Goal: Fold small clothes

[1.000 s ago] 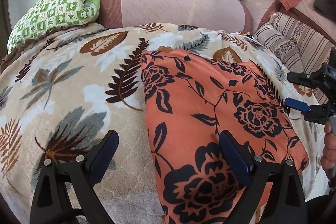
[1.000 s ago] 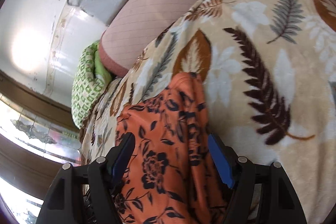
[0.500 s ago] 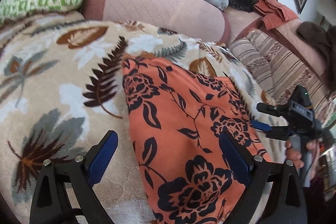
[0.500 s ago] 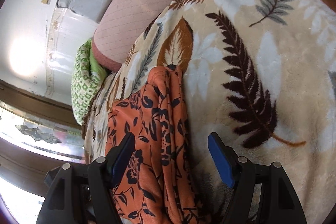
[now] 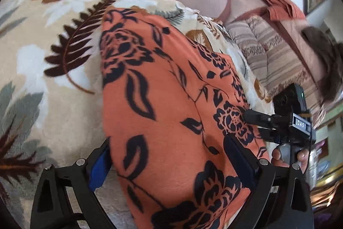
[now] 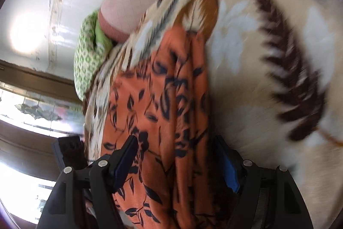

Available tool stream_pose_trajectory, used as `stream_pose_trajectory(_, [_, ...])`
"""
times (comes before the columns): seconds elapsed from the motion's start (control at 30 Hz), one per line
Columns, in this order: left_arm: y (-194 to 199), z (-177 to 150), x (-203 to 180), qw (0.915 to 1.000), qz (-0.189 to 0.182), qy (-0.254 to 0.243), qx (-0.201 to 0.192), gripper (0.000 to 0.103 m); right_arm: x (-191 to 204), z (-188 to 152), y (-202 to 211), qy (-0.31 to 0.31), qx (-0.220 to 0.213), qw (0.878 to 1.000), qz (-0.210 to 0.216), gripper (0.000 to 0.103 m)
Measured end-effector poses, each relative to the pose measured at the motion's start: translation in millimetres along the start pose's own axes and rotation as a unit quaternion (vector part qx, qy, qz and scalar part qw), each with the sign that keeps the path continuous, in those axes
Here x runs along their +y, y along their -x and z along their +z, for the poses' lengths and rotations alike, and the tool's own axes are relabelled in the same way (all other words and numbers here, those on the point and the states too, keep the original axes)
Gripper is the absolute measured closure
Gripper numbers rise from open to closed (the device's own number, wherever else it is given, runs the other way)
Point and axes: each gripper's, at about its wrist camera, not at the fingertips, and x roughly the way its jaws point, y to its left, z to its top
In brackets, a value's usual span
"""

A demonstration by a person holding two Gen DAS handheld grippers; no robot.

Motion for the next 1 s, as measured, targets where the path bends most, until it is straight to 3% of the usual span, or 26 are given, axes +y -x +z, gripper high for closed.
stream_pose_trajectory(0.1, [-3,-1,-7,0.9999,0.006,-0.012,0.0,0.006,11,-4,-14,0.019,-0.001,1.0,-0.01,0.017])
stream_pose_trajectory(0.2, [-3,0,-7,0.9999,0.008,-0.014,-0.001,0.009,22,-7,-23,0.034,-0.005,0.999,-0.016,0.017])
stream_pose_trajectory(0.27, [-2,-1,-10,0.9995,0.019,-0.025,-0.005,0.016,26,-9,-29,0.043,-0.007,0.999,-0.025,0.02])
stream_pose_trajectory(0.4, [3,-2,-17,0.9985,0.035,-0.038,-0.017,0.029,46,-16,-37,0.09,-0.02,0.993,-0.071,0.044])
stream_pose_trajectory(0.53, [13,-4,-22,0.9974,0.045,-0.047,-0.031,0.041,58,-20,-34,0.103,-0.039,0.991,-0.08,0.056])
stream_pose_trajectory(0.8, [47,-11,-27,0.9947,0.06,-0.055,-0.062,0.045,85,-30,-29,0.144,-0.065,0.984,-0.08,0.06])
stream_pose_trajectory(1.0, [86,-20,-20,0.9903,0.086,-0.058,-0.092,0.046,108,-41,-30,0.162,-0.079,0.983,-0.034,0.06])
